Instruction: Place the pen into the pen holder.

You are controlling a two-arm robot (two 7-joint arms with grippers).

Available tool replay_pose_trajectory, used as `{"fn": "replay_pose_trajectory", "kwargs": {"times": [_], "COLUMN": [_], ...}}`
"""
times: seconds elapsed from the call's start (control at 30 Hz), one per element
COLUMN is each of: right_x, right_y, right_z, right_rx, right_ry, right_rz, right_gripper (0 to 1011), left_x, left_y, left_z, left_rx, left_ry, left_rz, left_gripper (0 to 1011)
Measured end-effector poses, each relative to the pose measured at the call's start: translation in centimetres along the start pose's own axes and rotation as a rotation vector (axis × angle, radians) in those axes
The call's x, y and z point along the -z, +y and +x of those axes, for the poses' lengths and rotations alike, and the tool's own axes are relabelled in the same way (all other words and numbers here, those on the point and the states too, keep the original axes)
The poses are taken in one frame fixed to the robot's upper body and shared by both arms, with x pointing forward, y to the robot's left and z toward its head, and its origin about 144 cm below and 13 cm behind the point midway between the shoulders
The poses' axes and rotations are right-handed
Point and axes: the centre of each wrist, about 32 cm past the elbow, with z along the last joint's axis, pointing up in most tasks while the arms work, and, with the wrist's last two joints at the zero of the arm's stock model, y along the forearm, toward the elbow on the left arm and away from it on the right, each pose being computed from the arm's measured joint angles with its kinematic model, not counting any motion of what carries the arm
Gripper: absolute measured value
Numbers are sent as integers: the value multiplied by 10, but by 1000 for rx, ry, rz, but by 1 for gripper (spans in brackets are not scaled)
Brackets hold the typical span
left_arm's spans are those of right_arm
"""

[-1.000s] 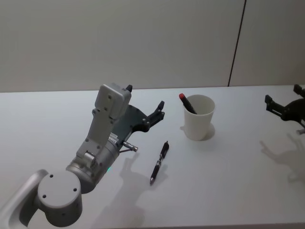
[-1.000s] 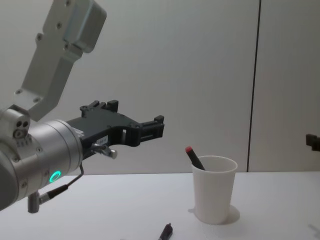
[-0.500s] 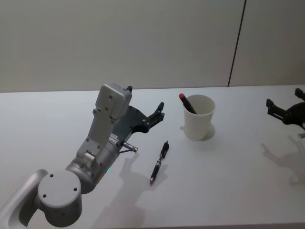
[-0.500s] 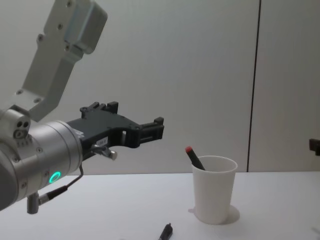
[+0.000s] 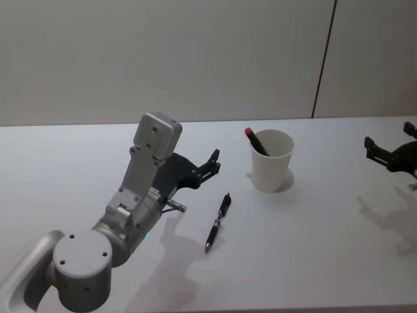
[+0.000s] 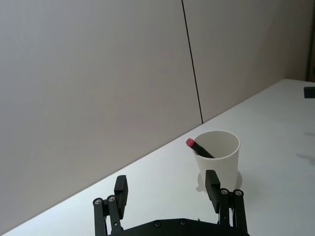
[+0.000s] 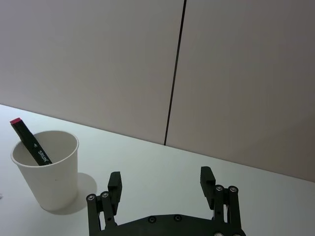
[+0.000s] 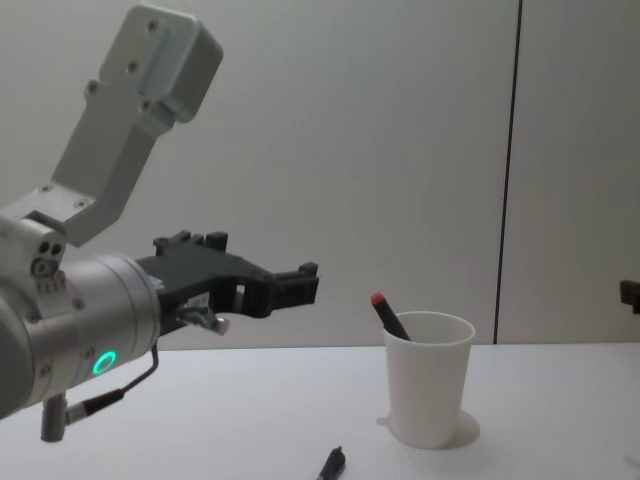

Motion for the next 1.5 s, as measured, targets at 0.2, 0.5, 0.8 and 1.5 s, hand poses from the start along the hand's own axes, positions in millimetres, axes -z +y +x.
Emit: {"fn": "replay_pose_trajectory", "kwargs": {"times": [0.2, 0.5, 0.8, 1.5], "right_x": [0, 0, 0, 0], "right_y": [0, -1, -1, -1], "right_z": [0, 0, 0, 0], "right_rx": [0, 0, 0, 0], "right_ry": [0, 0, 0, 0], "right_rz": [-1, -2, -2, -2], "right_gripper": [1002, 1002, 1002, 1002], "left_x": [0, 6, 17, 47], "left_y": [-1, -5, -11, -28], "left_z": [-2, -5, -8, -17], "left_rx": [-14, -19, 9, 116], "left_ry": [36, 101, 155, 203], "left_rz": [56, 124, 179, 328], "left_gripper": [1000, 1000, 1000, 1000]}}
